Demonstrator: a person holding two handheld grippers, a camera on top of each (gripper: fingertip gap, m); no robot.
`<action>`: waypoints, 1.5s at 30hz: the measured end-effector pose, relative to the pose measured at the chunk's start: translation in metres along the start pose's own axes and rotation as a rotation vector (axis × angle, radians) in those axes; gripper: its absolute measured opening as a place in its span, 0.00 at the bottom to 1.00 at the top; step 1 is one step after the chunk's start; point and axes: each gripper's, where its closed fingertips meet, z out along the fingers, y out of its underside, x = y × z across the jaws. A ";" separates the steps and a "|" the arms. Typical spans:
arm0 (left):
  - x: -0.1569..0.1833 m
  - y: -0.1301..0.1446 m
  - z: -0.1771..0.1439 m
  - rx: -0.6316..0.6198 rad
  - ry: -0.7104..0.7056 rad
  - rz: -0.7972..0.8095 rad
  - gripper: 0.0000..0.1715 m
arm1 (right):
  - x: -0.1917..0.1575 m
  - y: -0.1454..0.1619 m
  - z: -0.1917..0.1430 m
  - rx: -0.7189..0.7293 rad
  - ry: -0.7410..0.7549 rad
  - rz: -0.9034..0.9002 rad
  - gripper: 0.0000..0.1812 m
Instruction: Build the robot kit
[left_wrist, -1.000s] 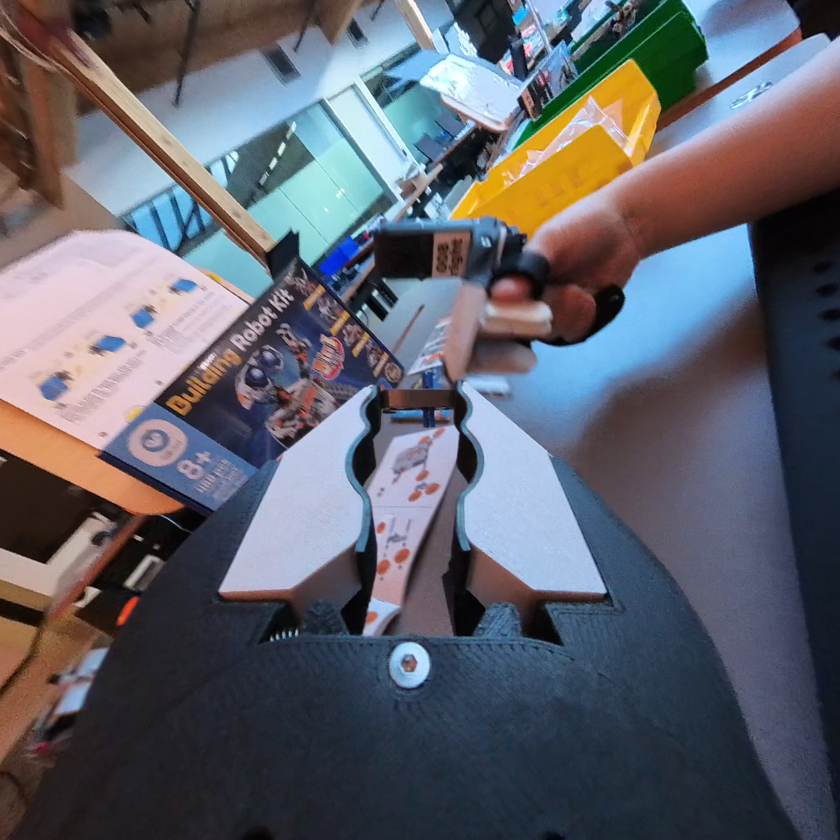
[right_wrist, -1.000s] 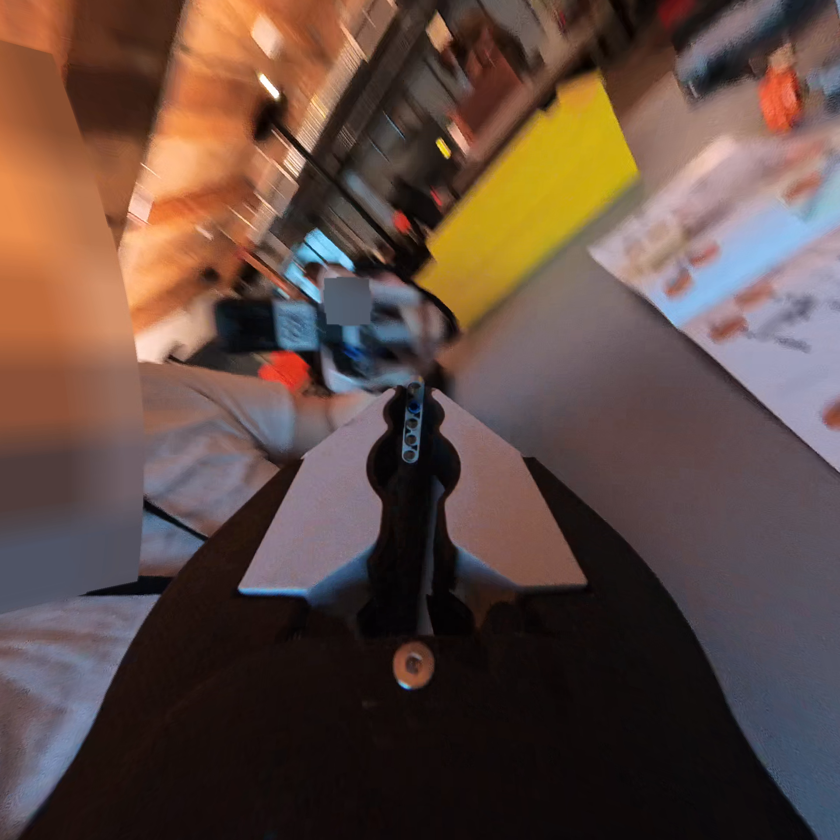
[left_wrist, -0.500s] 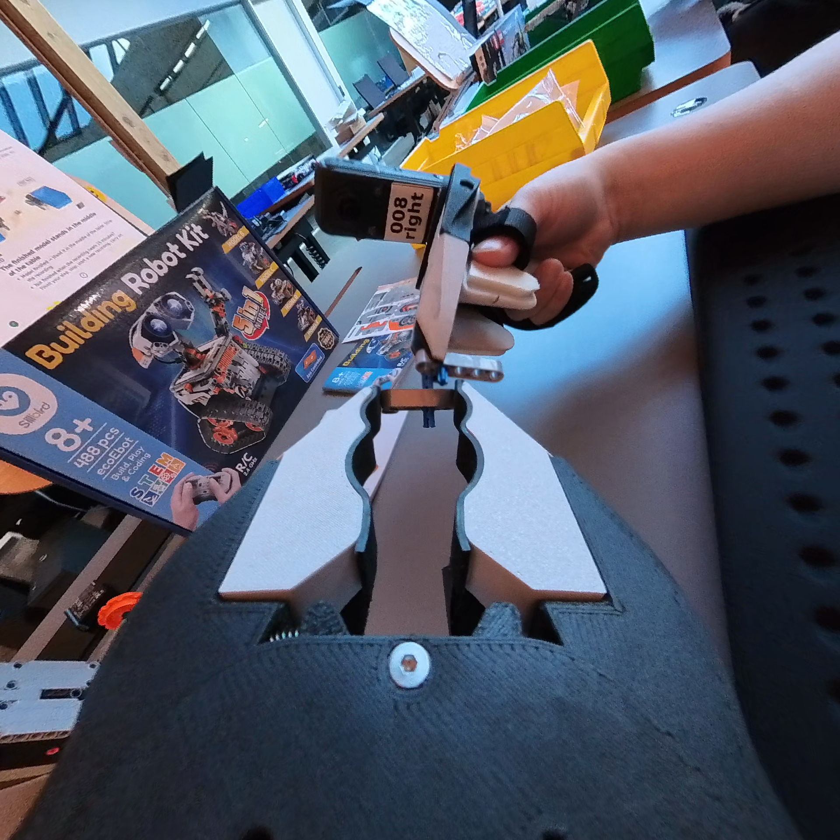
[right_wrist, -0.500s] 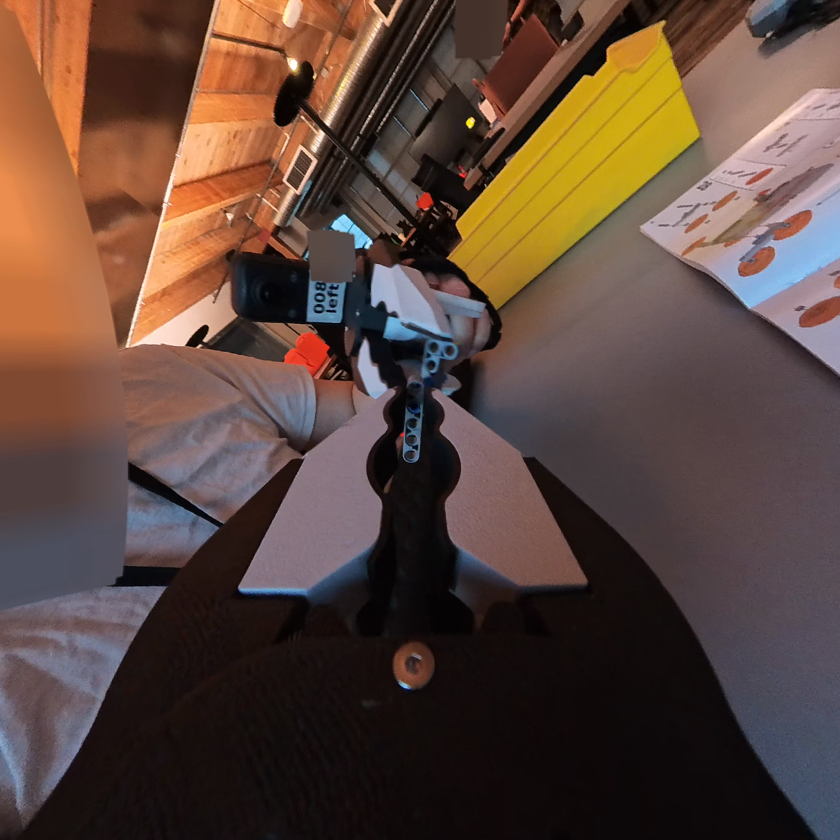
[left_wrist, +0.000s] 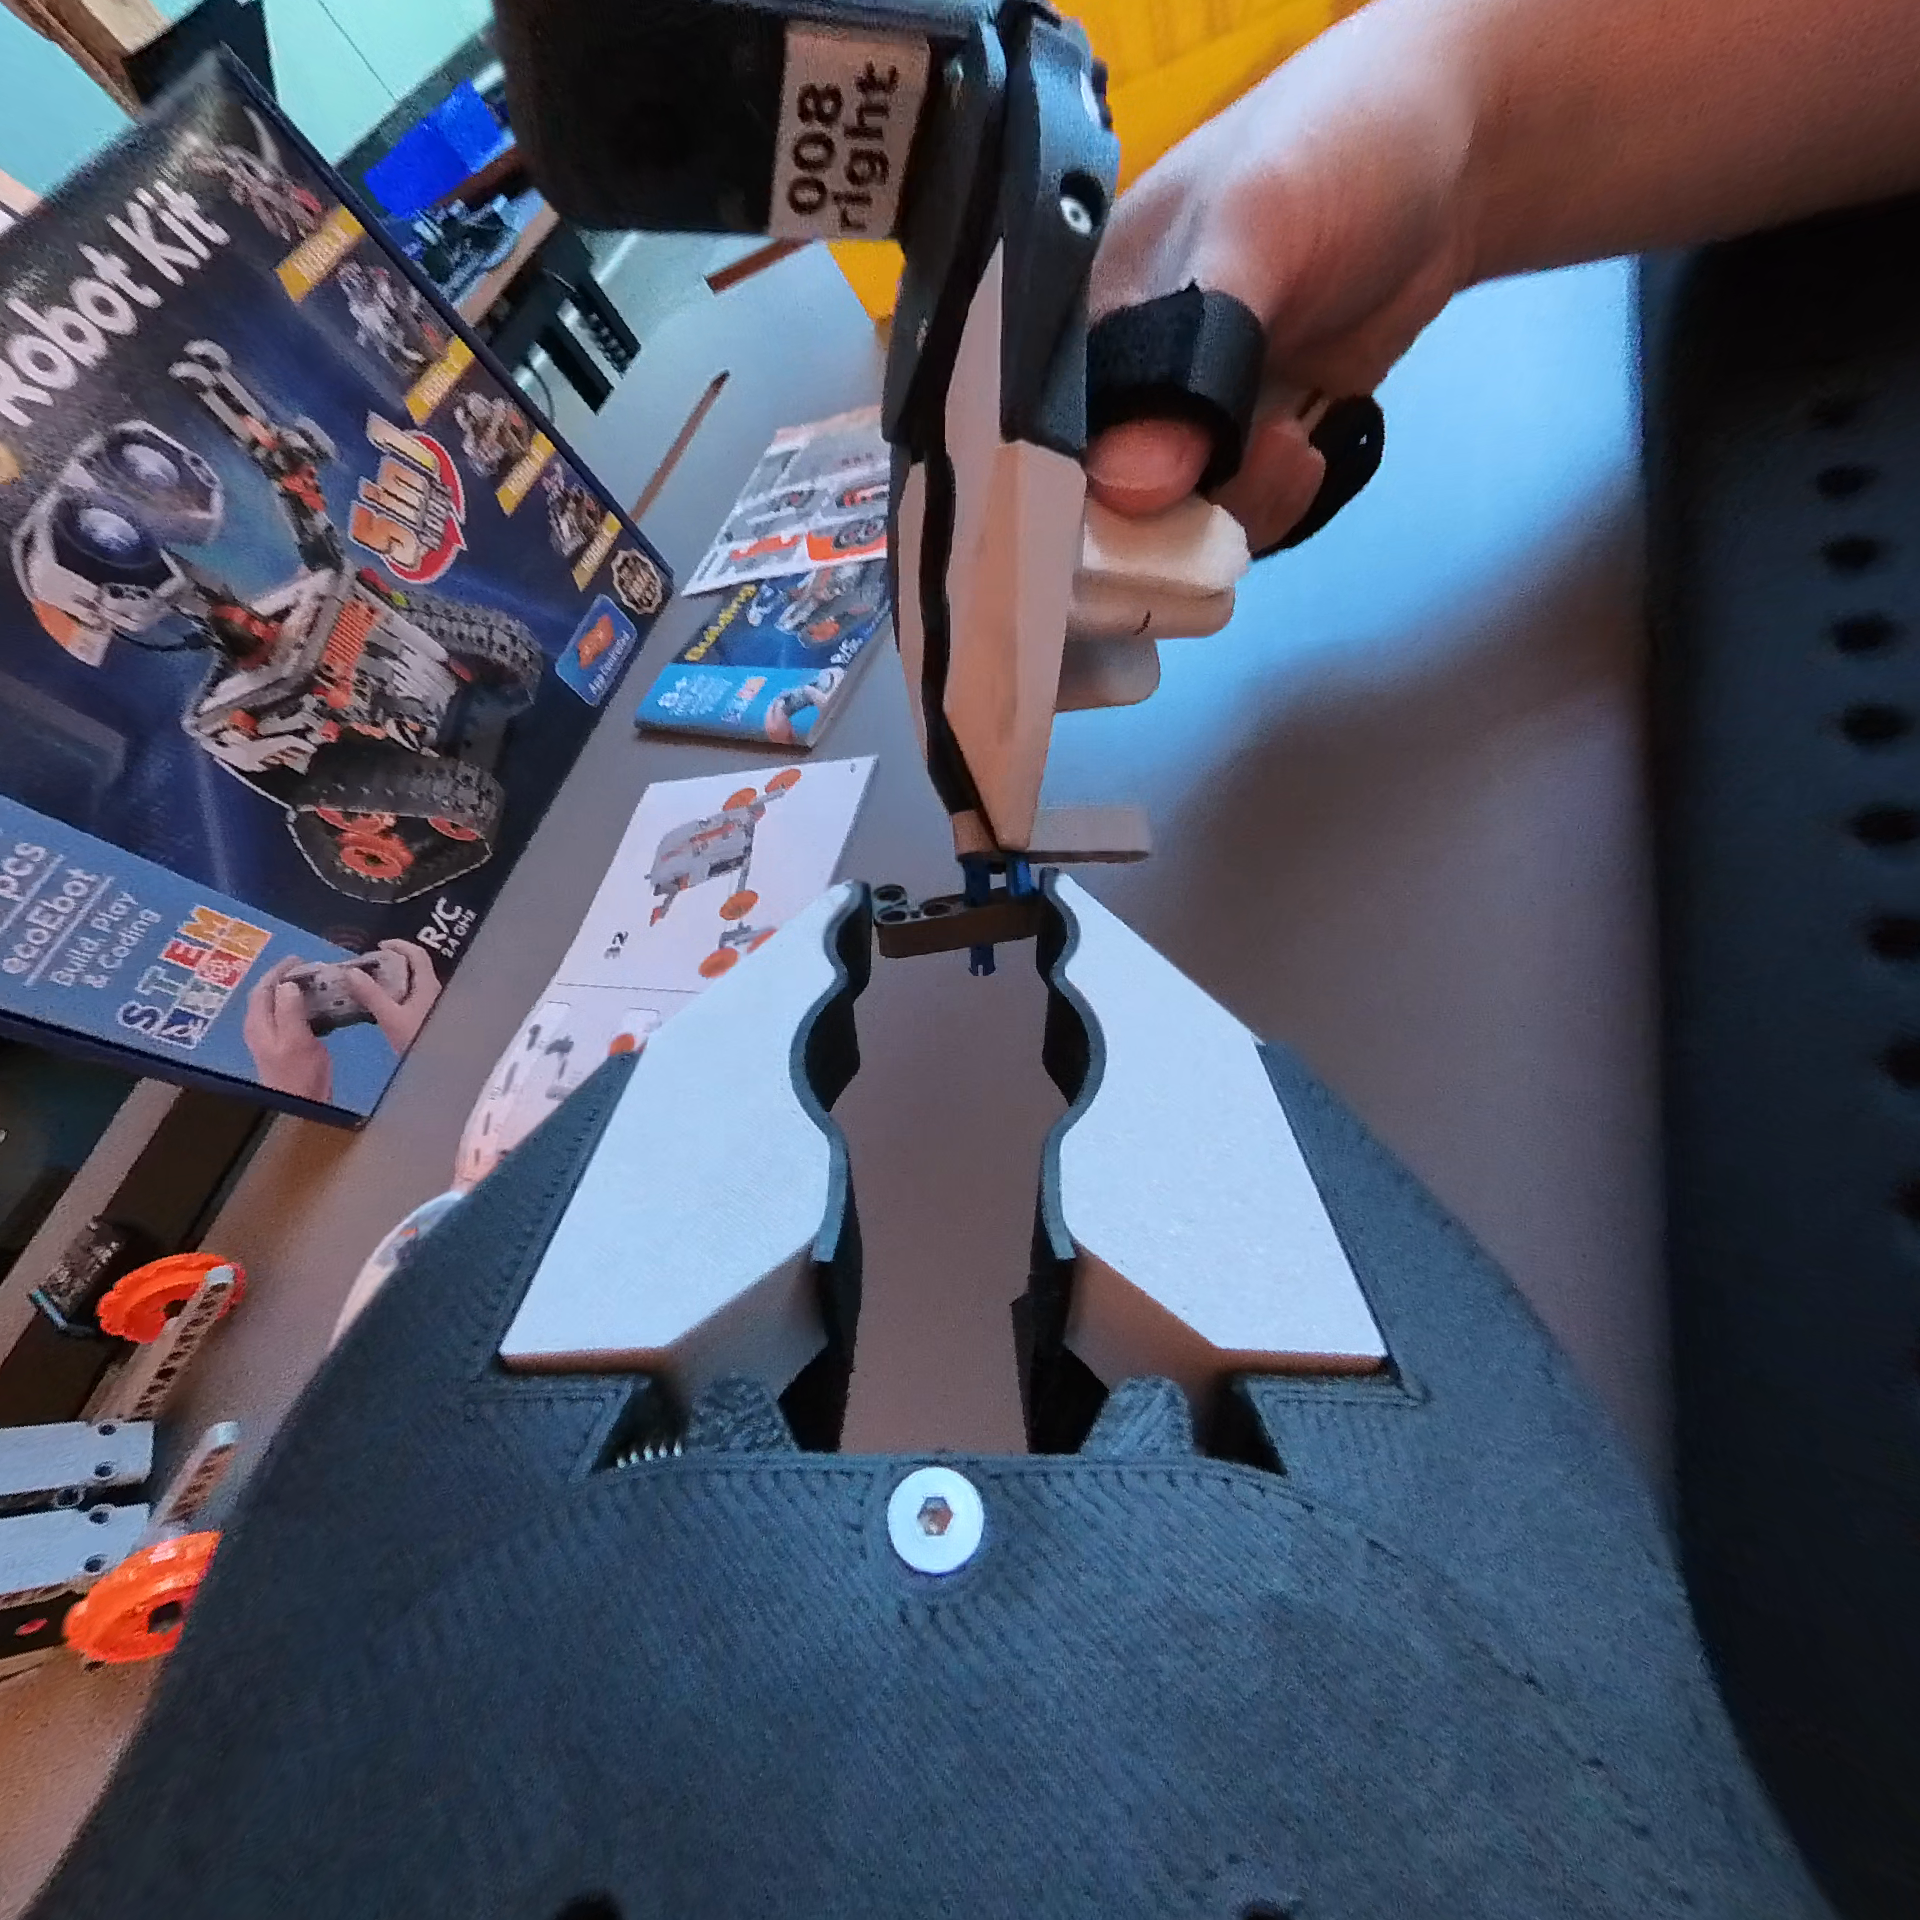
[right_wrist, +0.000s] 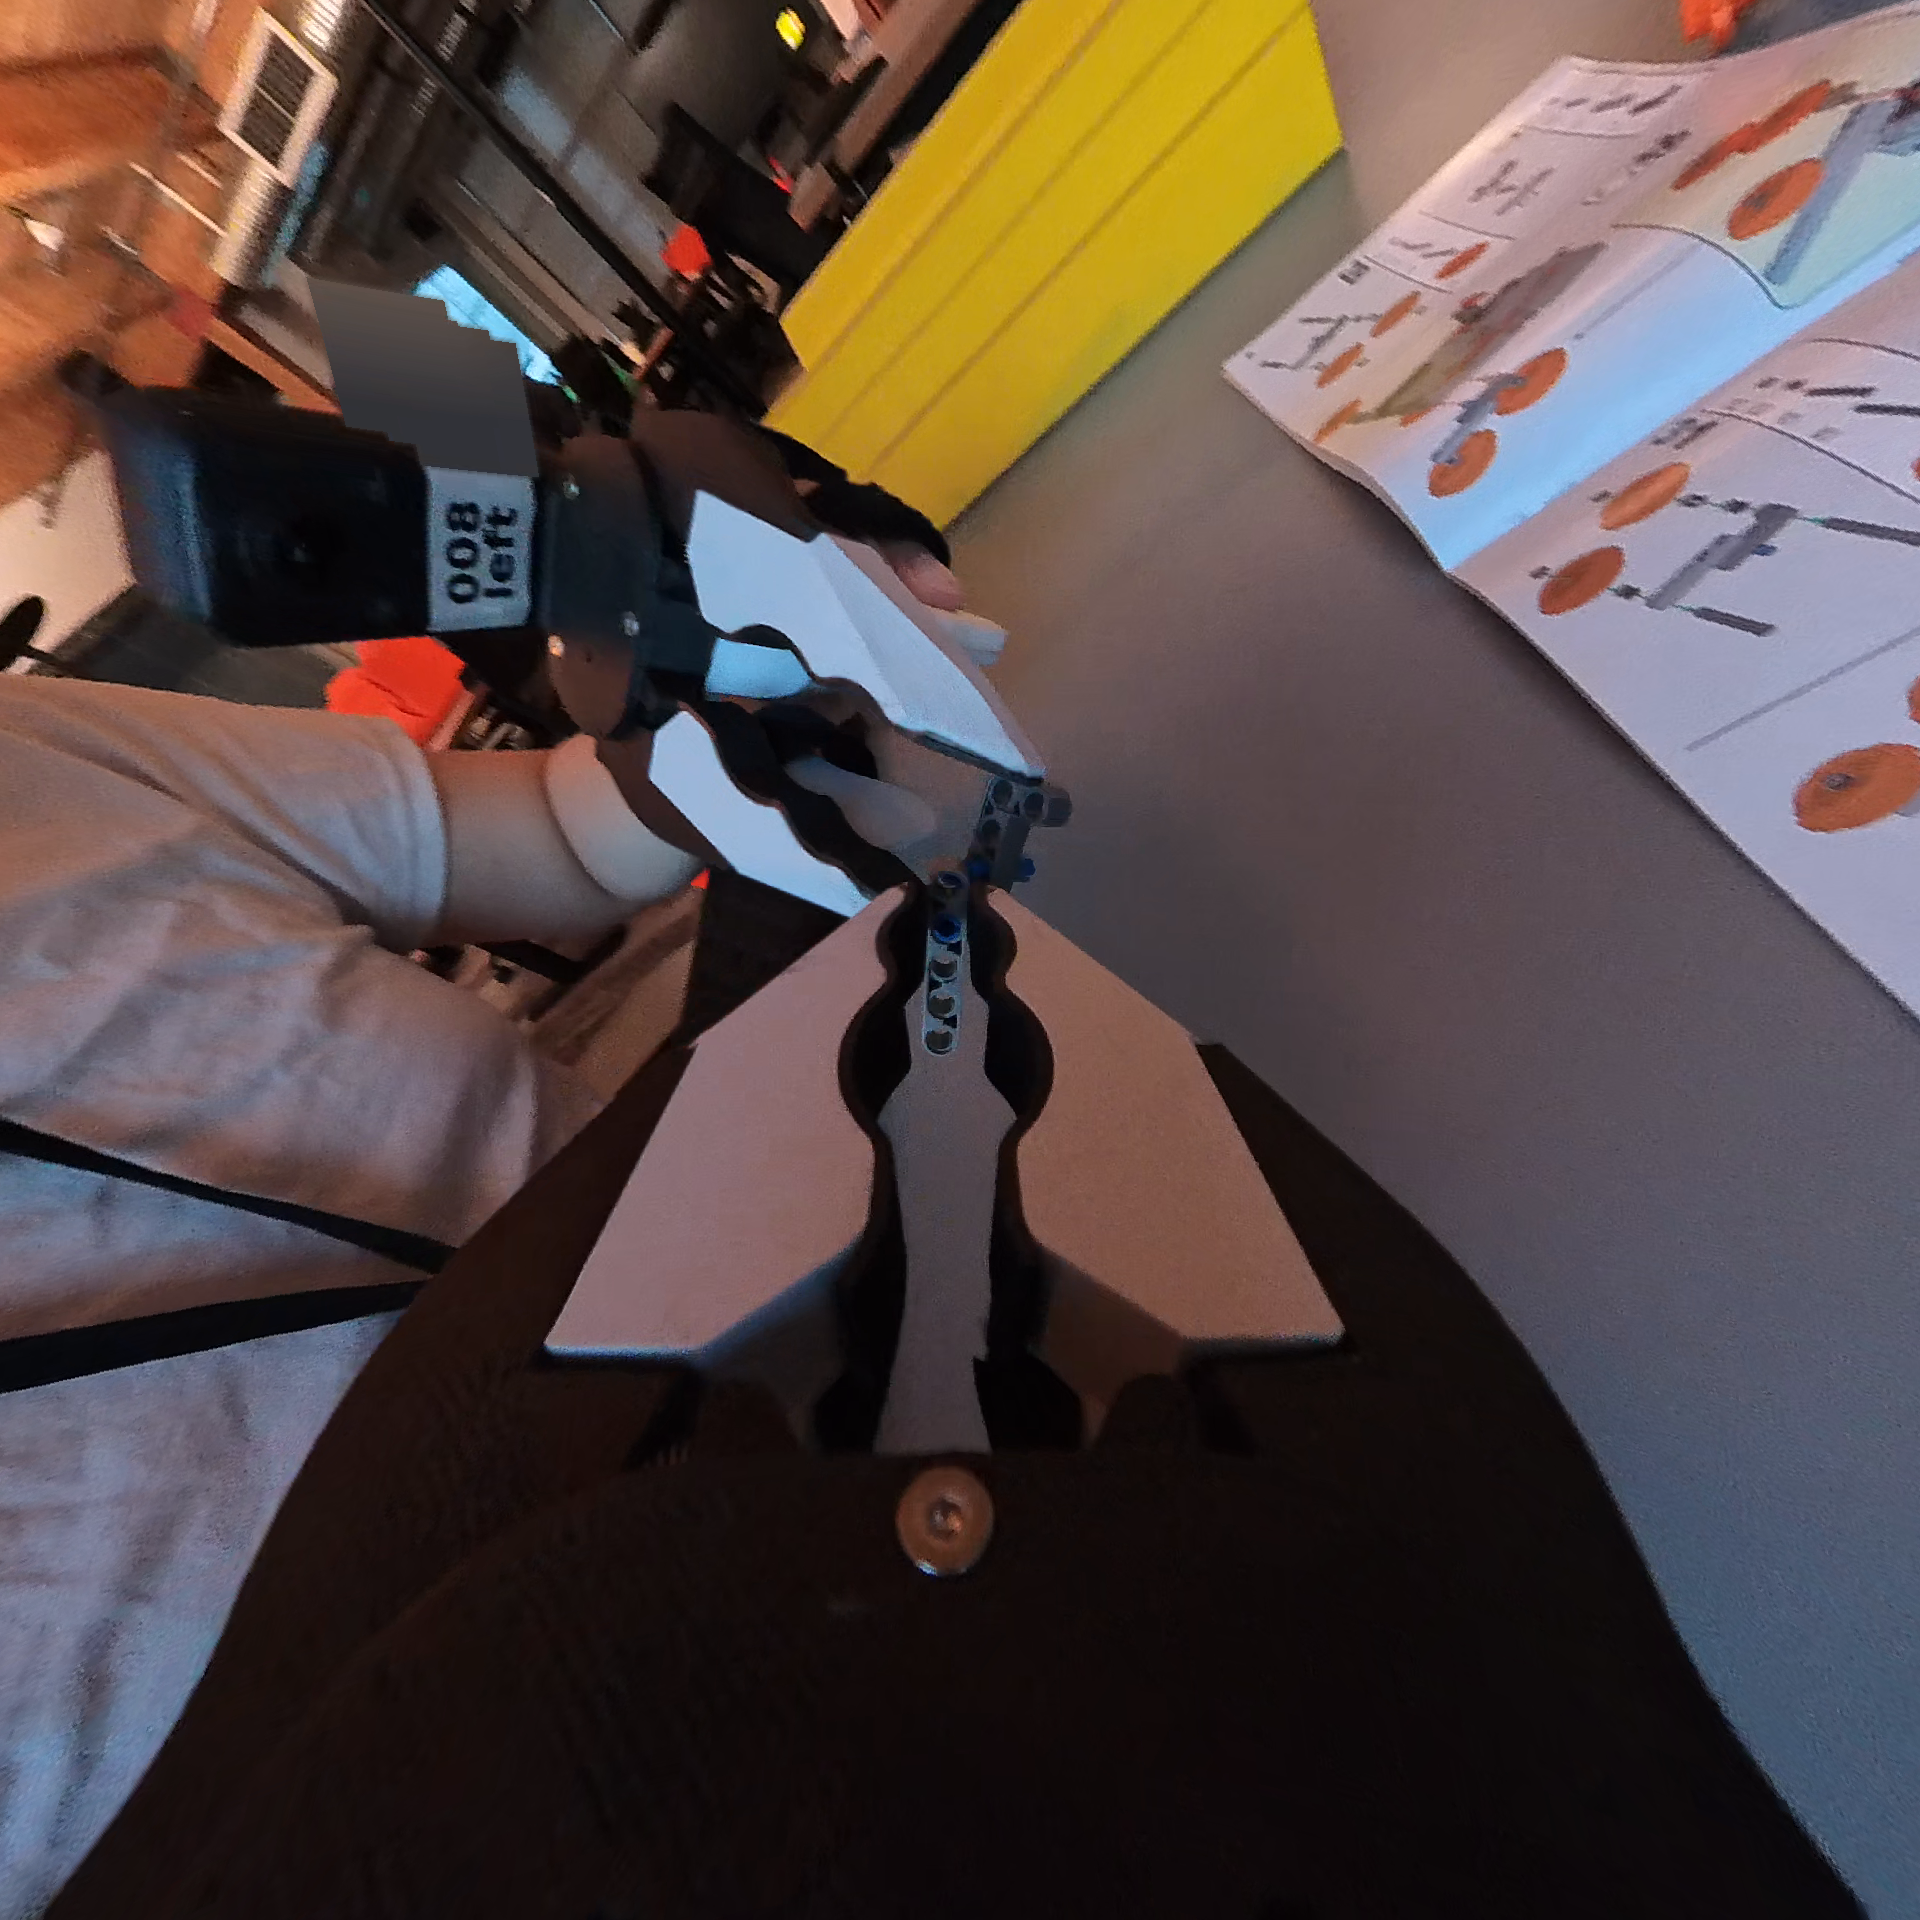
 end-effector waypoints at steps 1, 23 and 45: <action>0.002 0.004 0.003 -0.018 0.013 -0.002 0.17 | 0.005 0.004 0.000 -0.023 0.029 -0.001 0.03; 0.000 0.031 0.016 -0.223 -0.054 0.133 0.17 | 0.032 0.006 0.010 -0.027 0.187 0.049 0.16; -0.017 -0.018 -0.023 0.294 0.400 -0.905 0.14 | -0.011 -0.045 -0.002 0.349 -0.203 0.113 0.03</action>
